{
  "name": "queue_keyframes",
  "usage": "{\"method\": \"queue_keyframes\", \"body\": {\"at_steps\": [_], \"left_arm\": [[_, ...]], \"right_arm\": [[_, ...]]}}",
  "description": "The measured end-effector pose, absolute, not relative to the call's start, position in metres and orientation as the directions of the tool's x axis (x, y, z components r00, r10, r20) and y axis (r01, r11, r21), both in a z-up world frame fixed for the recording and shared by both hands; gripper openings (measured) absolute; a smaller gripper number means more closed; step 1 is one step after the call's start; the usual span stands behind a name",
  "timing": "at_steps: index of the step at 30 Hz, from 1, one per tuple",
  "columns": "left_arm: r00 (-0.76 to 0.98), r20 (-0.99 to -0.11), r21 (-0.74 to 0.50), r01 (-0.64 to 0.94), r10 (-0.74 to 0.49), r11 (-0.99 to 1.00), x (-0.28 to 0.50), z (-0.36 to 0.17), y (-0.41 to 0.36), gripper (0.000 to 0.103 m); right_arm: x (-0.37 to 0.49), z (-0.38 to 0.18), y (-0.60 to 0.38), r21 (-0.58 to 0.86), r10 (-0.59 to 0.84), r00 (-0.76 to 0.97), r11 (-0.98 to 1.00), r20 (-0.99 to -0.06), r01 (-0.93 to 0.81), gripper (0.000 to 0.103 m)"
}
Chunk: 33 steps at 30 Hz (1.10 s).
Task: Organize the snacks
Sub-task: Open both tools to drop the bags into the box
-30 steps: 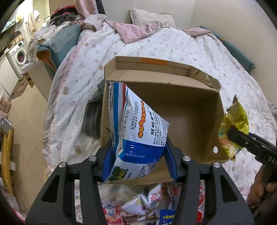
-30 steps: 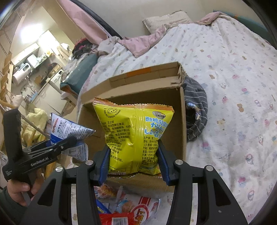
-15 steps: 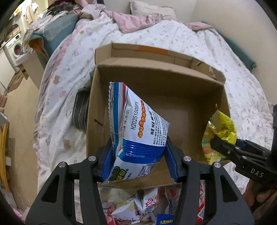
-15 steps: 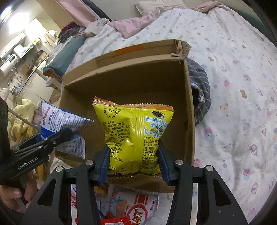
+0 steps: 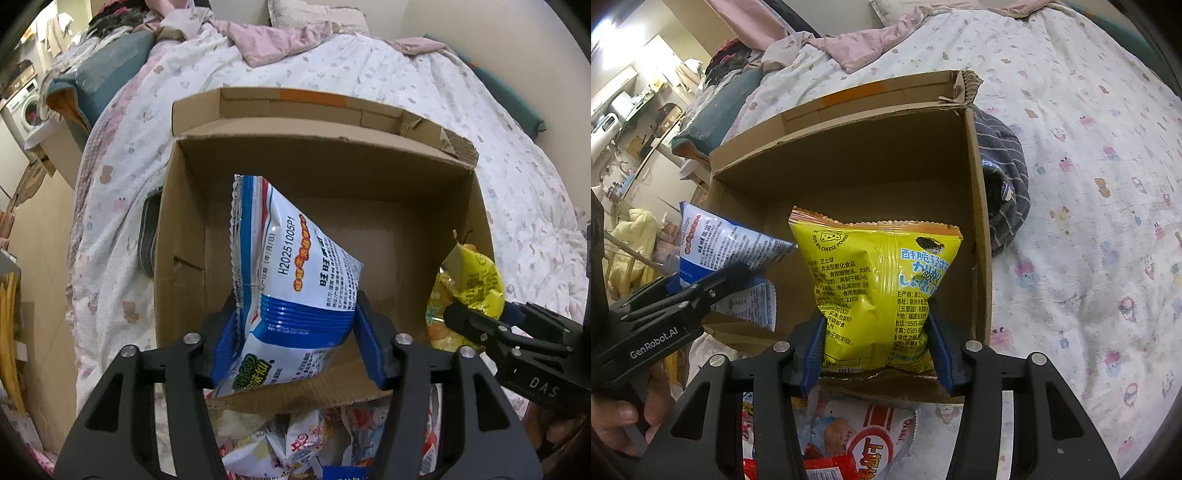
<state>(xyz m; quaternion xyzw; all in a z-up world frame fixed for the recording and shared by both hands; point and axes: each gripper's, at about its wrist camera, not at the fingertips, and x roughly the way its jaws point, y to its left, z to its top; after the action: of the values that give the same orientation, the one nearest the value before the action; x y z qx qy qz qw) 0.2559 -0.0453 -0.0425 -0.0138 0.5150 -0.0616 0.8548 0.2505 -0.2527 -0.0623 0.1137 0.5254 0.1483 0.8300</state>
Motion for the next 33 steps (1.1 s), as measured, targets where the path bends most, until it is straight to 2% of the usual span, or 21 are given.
{"method": "queue_keyframes", "body": {"at_steps": [2, 3, 10, 12, 14, 16, 29, 33], "left_arm": [[0.474, -0.876, -0.06, 0.082, -0.091, 0.995, 0.254, -0.041, -0.045, 0.088], [0.491, -0.868, -0.04, 0.075, -0.072, 0.996, 0.252, -0.039, -0.044, 0.092], [0.526, -0.85, -0.007, 0.066, -0.041, 0.998, 0.25, -0.031, -0.039, 0.093], [0.53, -0.847, -0.002, 0.066, -0.036, 0.998, 0.249, -0.03, -0.039, 0.093], [0.537, -0.843, 0.004, 0.067, -0.033, 0.998, 0.247, -0.029, -0.039, 0.093], [0.544, -0.838, 0.006, 0.067, -0.032, 0.998, 0.246, -0.027, -0.038, 0.093], [0.56, -0.828, 0.0, 0.063, -0.035, 0.998, 0.234, -0.023, -0.034, 0.093], [0.543, -0.838, -0.04, 0.03, -0.05, 0.999, 0.228, -0.023, -0.027, 0.093]], "right_arm": [[0.251, -0.062, -0.254, 0.351, 0.37, 0.402, 0.928, -0.837, -0.125, 0.052], [0.251, -0.062, -0.254, 0.352, 0.372, 0.402, 0.928, -0.837, -0.124, 0.052], [0.251, -0.061, -0.253, 0.363, 0.385, 0.402, 0.922, -0.83, -0.133, 0.053], [0.252, -0.061, -0.254, 0.369, 0.388, 0.405, 0.921, -0.828, -0.129, 0.057], [0.252, -0.059, -0.256, 0.385, 0.398, 0.418, 0.915, -0.817, -0.119, 0.079], [0.251, -0.055, -0.258, 0.398, 0.406, 0.443, 0.91, -0.799, -0.116, 0.087], [0.244, -0.042, -0.254, 0.374, 0.41, 0.471, 0.911, -0.781, -0.173, 0.087], [0.24, -0.038, -0.258, 0.396, 0.427, 0.478, 0.903, -0.768, -0.17, 0.087]]}}
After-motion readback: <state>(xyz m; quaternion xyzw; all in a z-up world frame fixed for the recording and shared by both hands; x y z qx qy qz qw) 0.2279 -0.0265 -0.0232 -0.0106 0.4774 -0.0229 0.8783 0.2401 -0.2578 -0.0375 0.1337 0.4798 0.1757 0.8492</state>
